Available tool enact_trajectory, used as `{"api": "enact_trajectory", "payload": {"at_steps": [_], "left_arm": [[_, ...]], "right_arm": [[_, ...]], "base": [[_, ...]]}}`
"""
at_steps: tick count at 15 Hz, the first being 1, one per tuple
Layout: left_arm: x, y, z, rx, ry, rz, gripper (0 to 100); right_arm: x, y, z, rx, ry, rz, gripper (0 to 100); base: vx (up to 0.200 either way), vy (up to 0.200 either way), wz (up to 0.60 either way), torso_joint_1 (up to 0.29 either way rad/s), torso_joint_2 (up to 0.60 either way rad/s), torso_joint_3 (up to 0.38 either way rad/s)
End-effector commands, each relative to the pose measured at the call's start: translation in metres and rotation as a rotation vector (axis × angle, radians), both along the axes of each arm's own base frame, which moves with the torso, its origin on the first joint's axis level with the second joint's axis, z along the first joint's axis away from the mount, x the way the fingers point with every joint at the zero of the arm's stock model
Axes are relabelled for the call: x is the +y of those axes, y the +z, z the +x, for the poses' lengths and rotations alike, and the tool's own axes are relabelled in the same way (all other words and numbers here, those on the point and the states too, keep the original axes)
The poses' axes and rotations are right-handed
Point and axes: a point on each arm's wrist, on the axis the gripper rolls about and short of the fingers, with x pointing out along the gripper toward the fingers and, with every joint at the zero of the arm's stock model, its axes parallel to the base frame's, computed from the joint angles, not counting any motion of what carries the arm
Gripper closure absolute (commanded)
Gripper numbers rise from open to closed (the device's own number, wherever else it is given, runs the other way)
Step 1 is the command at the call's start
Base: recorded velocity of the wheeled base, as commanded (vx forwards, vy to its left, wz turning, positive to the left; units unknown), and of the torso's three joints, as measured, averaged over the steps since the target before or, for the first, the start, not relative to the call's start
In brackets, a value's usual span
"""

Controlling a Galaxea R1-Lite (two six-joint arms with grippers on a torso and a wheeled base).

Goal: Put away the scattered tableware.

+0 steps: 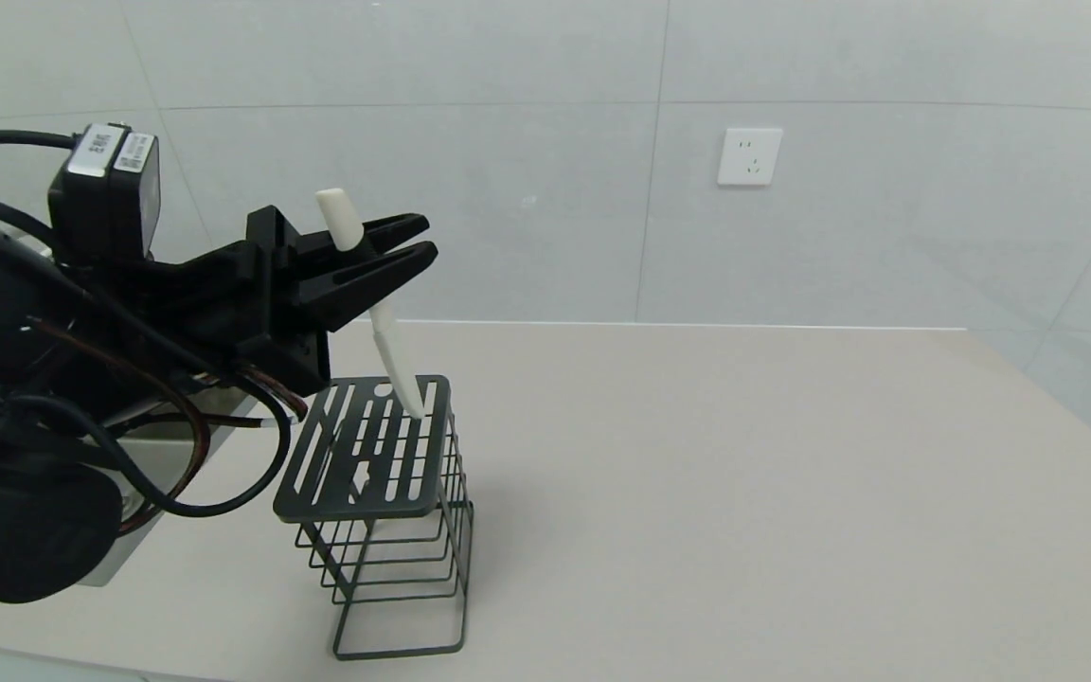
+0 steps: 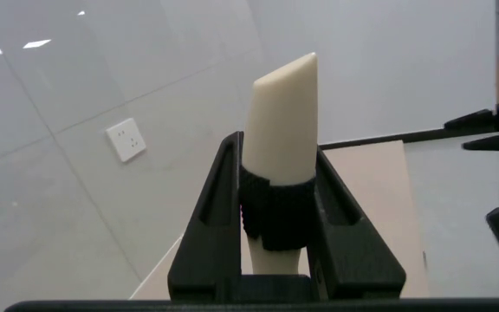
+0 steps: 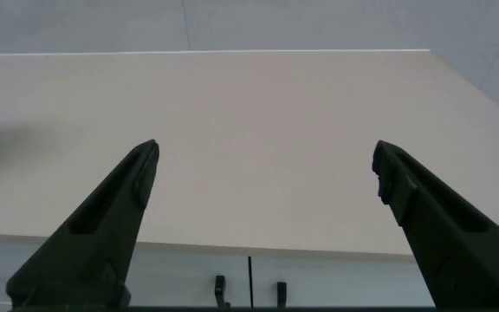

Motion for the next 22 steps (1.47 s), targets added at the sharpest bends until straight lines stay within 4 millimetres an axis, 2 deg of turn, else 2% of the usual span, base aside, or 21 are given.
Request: {"api": "enact_trajectory", "payload": {"at_steps": [1, 16, 22], "left_arm": [[-0.001, -0.005, 0.004, 0.016, 0.002, 0.005, 100], [-0.004, -0.017, 0.014, 0.044, 0.006, 0.023, 100], [-0.009, -0.040, 0.028, 0.037, 0.033, 0.071, 100]], "right_arm": [[0.000, 0.000, 0.000, 0.003, 0.000, -0.001, 0], [0.000, 0.000, 0.000, 0.003, 0.000, -0.001, 0], [0.000, 0.000, 0.000, 0.005, 0.000, -0.001, 0]], "base": [[0.000, 0.000, 0.00, 0.000, 0.00, 0.000], [0.000, 0.000, 0.00, 0.000, 0.00, 0.000], [0.000, 0.000, 0.00, 0.000, 0.00, 0.000]]}}
